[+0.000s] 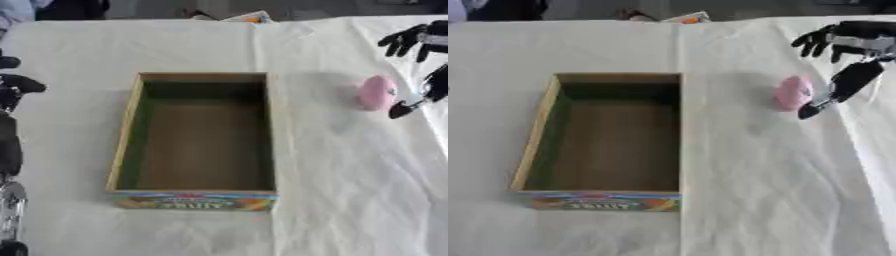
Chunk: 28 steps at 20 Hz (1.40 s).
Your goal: Pick up objects on the table and place them in the box.
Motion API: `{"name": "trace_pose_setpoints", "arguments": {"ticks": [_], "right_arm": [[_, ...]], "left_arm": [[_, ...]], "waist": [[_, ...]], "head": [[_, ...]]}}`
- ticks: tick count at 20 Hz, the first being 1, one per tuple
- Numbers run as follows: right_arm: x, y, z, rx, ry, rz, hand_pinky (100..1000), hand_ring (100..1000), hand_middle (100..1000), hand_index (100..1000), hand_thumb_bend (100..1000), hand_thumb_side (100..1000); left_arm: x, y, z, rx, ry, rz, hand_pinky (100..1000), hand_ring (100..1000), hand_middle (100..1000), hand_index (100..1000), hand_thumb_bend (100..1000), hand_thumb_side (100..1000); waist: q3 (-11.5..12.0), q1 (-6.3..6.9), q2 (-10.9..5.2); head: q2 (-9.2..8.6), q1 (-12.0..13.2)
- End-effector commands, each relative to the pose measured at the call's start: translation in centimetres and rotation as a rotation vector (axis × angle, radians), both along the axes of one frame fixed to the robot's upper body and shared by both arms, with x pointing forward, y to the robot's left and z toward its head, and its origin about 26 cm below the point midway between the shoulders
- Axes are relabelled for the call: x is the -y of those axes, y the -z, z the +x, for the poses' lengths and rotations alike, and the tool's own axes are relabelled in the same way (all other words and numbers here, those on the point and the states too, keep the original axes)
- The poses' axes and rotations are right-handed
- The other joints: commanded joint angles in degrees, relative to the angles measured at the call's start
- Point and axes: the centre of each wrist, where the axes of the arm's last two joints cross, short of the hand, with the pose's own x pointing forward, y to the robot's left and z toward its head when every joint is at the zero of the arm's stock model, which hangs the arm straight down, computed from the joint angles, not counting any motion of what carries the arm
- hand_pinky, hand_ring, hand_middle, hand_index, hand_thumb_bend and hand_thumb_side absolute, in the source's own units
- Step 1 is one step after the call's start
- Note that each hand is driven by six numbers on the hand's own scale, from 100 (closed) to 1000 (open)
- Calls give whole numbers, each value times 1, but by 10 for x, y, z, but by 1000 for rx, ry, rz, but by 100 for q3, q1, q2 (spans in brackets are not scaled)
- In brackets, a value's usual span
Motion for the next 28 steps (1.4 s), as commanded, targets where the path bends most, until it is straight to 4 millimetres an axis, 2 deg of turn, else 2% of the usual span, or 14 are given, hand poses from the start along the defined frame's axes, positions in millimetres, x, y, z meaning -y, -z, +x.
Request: {"name": "trace_pose_setpoints", "arguments": {"ticks": [1,12,16,23,24,25,28], "right_arm": [[8,-6,5,36,44,-17,655,816,788,958,866,496],[18,17,16,25,86,-42,642,800,752,903,783,508],[18,18,17,36,80,-39,629,786,721,869,680,502],[23,24,19,65,119,-29,597,752,649,809,399,504],[24,25,19,68,123,-29,597,752,649,809,399,504],[24,27,19,68,126,-30,591,746,639,798,335,493],[25,29,20,62,119,-37,588,739,622,790,288,478]], "left_arm": [[0,-4,-1,15,8,6,551,484,571,701,100,957],[1,-4,-1,15,13,6,551,485,572,701,100,960],[1,-3,-1,14,14,6,551,485,572,701,100,960],[1,-4,-1,16,19,6,552,486,573,701,100,961],[1,-4,-1,16,19,7,552,486,573,701,100,961],[1,-3,-1,15,19,7,552,486,574,701,100,962],[1,-3,0,15,20,7,553,486,574,701,100,962]], "waist": [[11,-5,-81],[45,23,-24],[43,22,-17],[83,14,-11],[88,13,-9],[92,12,-6],[94,8,3]], "head": [[-72,-37],[-85,-75],[-71,-74],[-88,-72],[-86,-72],[-82,-70],[-71,-66]]}}
